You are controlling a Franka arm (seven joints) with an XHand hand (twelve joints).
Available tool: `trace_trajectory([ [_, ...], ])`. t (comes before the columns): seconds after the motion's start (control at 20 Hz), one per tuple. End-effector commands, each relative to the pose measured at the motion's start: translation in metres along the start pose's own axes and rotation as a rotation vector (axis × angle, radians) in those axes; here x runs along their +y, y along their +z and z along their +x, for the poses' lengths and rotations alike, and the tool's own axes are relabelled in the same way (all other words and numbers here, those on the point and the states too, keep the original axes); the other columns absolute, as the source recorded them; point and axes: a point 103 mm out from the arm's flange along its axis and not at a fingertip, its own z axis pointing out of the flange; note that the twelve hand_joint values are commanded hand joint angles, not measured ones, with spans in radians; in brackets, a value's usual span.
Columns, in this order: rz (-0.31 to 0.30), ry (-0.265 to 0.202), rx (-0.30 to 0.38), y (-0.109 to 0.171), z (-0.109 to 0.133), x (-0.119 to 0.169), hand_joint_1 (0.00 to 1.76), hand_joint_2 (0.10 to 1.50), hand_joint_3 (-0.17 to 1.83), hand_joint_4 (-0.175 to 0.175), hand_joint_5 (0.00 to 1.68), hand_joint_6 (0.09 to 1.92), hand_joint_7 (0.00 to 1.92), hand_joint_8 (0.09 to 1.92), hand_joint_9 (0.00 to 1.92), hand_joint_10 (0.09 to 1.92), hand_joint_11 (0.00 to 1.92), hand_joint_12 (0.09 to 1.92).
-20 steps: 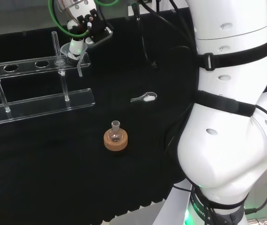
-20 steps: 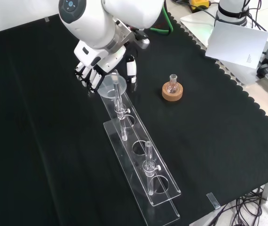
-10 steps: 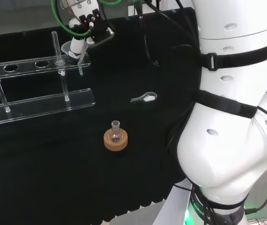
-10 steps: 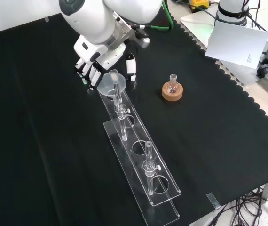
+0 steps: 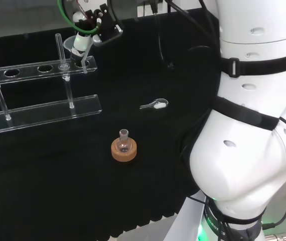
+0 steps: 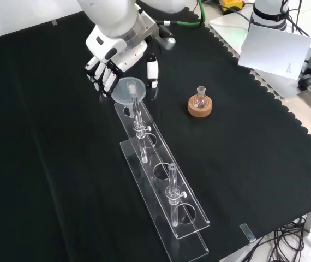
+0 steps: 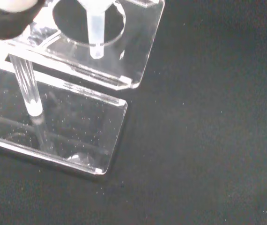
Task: Pick up the funnel from the transparent funnel stand.
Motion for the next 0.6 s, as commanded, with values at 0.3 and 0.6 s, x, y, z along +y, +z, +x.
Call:
trace_trajectory([
  [0.3,-0.097,0.009,0.010,-0.028,-0.004,-0.011,0.84,0.62,0.45,0.163,0.86,0.49,1.02,0.56,0.64,0.43,0.00,1.26],
  [0.6,-0.126,0.001,0.034,-0.040,-0.007,-0.014,0.84,0.61,0.49,0.175,0.88,0.53,1.03,0.57,0.67,0.42,0.00,1.26],
])
